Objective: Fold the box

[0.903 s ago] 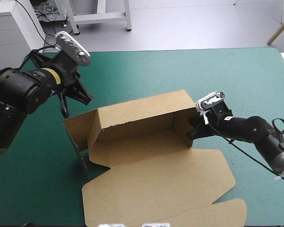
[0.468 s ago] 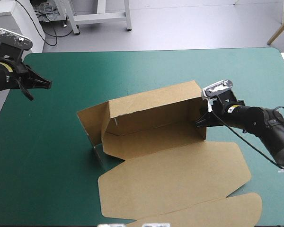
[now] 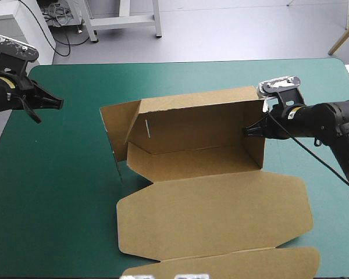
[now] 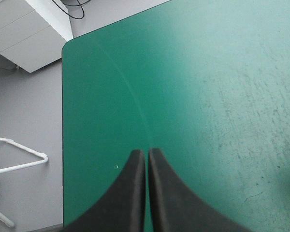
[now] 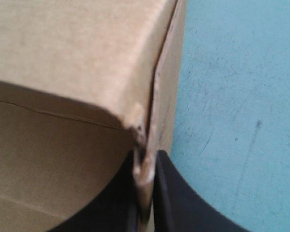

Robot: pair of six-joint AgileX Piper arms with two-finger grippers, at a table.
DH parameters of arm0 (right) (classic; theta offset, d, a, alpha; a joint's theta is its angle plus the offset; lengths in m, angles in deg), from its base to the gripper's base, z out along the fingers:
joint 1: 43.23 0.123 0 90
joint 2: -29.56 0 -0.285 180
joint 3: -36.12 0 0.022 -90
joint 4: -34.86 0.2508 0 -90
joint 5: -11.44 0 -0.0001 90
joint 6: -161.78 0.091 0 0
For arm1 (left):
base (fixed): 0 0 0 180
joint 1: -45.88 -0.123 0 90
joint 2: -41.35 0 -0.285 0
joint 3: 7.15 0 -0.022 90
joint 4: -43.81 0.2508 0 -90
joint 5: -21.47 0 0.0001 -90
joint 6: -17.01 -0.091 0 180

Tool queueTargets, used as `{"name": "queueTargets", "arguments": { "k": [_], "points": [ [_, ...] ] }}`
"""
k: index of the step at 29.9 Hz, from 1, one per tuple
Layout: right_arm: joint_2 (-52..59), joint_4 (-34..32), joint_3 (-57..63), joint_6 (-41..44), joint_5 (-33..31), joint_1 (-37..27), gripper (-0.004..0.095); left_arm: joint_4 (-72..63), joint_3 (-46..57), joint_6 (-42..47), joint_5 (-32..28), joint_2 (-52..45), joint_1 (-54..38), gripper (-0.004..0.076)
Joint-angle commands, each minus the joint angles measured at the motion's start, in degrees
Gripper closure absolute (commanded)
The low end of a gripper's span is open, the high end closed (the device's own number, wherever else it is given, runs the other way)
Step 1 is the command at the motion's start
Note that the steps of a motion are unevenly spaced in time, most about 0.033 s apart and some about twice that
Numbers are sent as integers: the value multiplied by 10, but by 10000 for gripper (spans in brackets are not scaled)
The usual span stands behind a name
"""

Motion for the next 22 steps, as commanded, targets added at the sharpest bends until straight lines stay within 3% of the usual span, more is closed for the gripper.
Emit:
{"name": "queueTargets", "arguments": {
  "k": [1,7,15,22],
  "points": [
    [-13,2,-57,12,-47,-1,927,1,-13,7,-34,-17,0,722],
    [-91,1,-102,12,-114,-1,927,1,-13,7,-24,-17,0,722],
    [-204,4,-134,12,-111,-1,927,1,-13,7,-17,-17,0,722],
    [-281,6,-174,7,-71,-1,927,-1,-13,7,-17,-16,0,724]
  ]
}}
